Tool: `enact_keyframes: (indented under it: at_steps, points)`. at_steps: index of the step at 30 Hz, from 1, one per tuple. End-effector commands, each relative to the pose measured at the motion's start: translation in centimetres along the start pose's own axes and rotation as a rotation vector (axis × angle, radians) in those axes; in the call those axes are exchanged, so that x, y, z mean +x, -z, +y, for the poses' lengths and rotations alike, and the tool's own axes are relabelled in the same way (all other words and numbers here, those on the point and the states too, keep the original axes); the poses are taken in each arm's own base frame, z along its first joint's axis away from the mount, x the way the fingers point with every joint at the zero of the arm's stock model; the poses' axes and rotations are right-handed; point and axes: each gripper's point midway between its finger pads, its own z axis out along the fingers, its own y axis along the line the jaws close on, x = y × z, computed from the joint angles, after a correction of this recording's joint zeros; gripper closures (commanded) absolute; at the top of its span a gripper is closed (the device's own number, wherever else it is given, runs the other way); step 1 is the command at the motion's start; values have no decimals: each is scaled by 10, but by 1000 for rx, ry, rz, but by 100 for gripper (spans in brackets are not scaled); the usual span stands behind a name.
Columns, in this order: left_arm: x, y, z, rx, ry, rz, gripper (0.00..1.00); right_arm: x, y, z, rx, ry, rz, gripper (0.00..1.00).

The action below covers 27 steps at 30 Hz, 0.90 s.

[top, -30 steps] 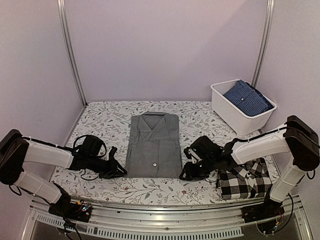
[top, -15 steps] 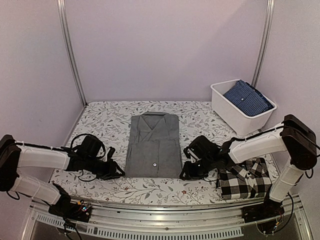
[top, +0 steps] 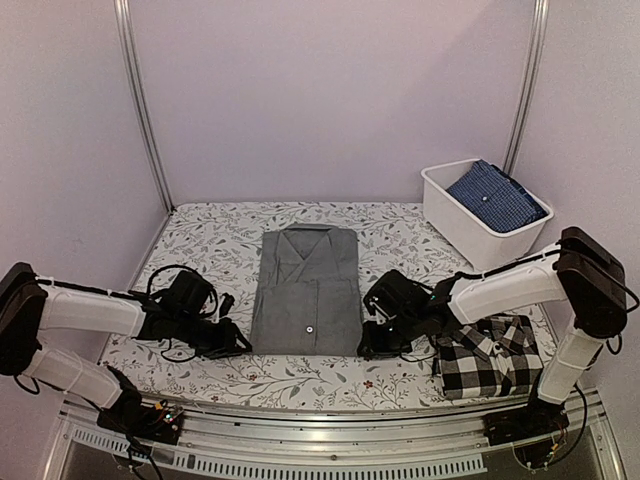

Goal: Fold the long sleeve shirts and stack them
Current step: Pick up the 2/3-rectangle-folded shirt from the center of the board.

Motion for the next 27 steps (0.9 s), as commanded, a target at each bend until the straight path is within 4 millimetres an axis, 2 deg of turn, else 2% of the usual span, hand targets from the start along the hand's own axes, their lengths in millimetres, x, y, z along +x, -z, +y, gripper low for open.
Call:
enact_keyframes:
  at_steps: [1,11,21,27]
  points:
    - [-3,-2,-5,-6,-27,-8,71,10,-10,-14,83,-3,40,81]
    - [-3,-8,-8,-8,-10,-17,74,4,-8,-11,79,-15,14,86]
    - [0,-12,-6,-26,10,-14,100,2,-7,-7,64,-11,8,100]
    - [5,-7,-10,-23,-3,-10,100,2,-1,-5,59,-3,-1,100]
